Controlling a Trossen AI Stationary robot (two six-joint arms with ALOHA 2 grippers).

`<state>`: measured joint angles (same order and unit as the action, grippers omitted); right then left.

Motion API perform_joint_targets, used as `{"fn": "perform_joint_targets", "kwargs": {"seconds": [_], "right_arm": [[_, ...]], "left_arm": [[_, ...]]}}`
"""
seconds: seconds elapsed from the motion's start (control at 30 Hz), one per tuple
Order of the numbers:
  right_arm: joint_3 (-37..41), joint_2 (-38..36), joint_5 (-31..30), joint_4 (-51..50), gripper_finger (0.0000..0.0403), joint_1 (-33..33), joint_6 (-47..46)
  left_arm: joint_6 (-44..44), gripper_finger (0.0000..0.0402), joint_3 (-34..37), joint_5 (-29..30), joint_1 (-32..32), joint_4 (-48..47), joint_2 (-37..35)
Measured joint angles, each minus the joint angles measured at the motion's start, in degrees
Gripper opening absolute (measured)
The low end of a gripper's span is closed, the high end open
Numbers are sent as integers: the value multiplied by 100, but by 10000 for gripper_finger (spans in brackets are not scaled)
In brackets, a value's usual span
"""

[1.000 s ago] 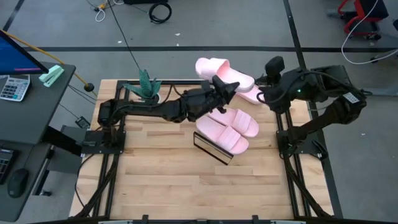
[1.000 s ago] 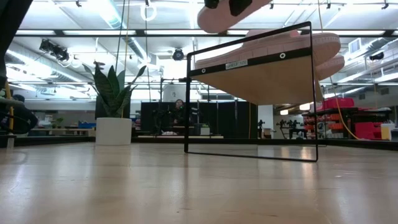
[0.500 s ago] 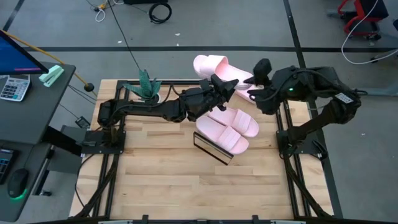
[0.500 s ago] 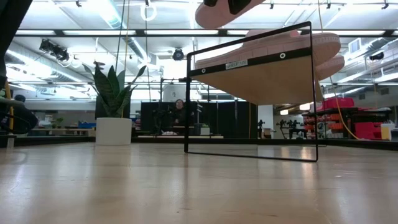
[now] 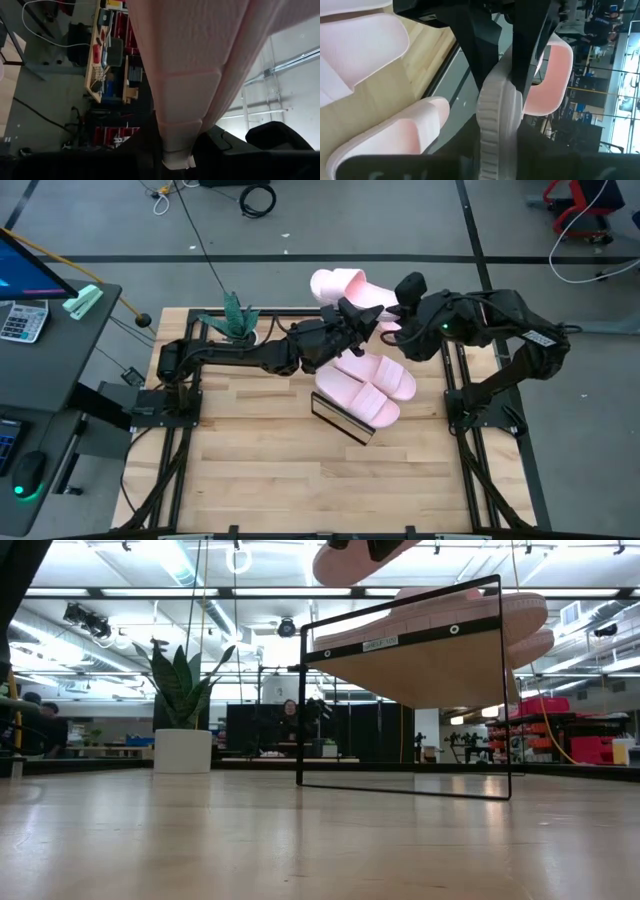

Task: Pick and place slides into the shelf
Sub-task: Put the pink slide on the shelf

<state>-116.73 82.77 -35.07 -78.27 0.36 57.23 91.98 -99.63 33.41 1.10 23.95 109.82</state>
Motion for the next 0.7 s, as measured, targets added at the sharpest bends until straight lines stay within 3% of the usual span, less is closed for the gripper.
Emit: {"fn": "perform_joint_targets", "kwargs": {"seconds": [0.2, 0.37, 0.5, 0.7], "right_arm": [[0, -58, -76, 9, 72, 2, 0], [-11, -123, -206, 75, 72, -28, 1], [-9, -223, -363, 48, 71, -31, 55], [-2, -464, -682, -115, 71, -206, 83]], "left_arm": [[-411, 83, 2, -103, 11, 213, 2], [-1234, 166, 13, -231, 38, 779, 16], [-1316, 232, 11, -361, 44, 968, 20], [-1312, 288, -6, -521, 21, 1045, -10]]}}
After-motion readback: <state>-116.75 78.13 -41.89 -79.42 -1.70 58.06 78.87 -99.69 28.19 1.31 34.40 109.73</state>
